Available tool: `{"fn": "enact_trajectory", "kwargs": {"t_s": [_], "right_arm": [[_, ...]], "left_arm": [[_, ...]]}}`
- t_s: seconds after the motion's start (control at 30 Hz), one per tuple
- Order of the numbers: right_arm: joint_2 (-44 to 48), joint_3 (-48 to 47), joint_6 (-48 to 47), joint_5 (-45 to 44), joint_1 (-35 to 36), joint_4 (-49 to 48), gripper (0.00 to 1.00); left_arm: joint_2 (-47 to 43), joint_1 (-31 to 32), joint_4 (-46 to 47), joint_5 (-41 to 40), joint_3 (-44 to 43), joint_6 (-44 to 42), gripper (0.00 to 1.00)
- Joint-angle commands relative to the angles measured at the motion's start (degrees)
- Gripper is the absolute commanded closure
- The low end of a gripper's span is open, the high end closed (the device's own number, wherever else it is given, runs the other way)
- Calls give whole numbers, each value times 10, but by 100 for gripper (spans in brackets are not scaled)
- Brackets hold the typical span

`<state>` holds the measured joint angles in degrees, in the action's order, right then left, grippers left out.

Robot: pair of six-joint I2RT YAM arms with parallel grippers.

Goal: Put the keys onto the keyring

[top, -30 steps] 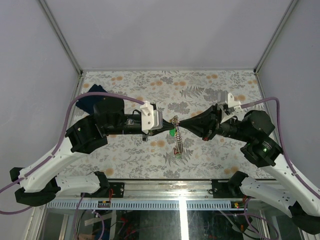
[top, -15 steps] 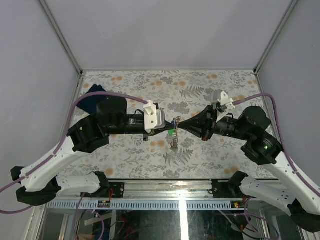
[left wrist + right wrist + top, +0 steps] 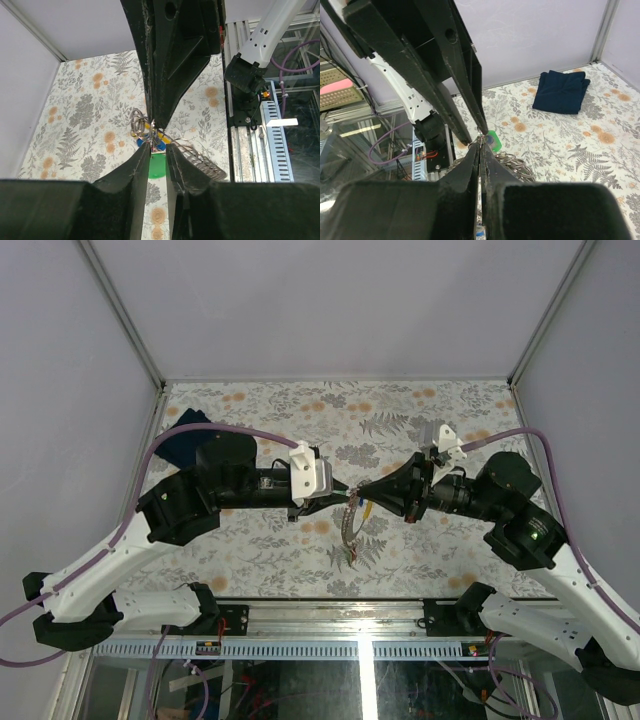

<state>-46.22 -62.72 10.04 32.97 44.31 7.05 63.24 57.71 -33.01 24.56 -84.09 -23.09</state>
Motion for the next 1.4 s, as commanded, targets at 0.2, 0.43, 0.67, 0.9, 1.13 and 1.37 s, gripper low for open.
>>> {"fn": "enact_trajectory", "kwargs": {"t_s": [0.2, 0.43, 0.67, 0.9, 1.13, 1.37], "right_arm": [[13, -15, -24, -167, 0, 13, 100], [18, 11, -37, -239, 0, 53, 100], [20, 11, -99, -95, -1, 69, 100], [37, 1, -129, 15, -1, 59, 100], [51, -1, -121, 79, -1, 22, 100], [48, -4, -104, 102, 0, -6, 100]], "left_arm": [[-37, 0, 82, 16, 59, 30, 69], [-74, 0, 151, -19, 142, 80, 82], [-73, -2, 179, -14, 167, 88, 67], [-88, -2, 176, 50, 165, 35, 65], [-96, -2, 169, 97, 153, 26, 66], [-74, -2, 170, 106, 138, 31, 66]]}}
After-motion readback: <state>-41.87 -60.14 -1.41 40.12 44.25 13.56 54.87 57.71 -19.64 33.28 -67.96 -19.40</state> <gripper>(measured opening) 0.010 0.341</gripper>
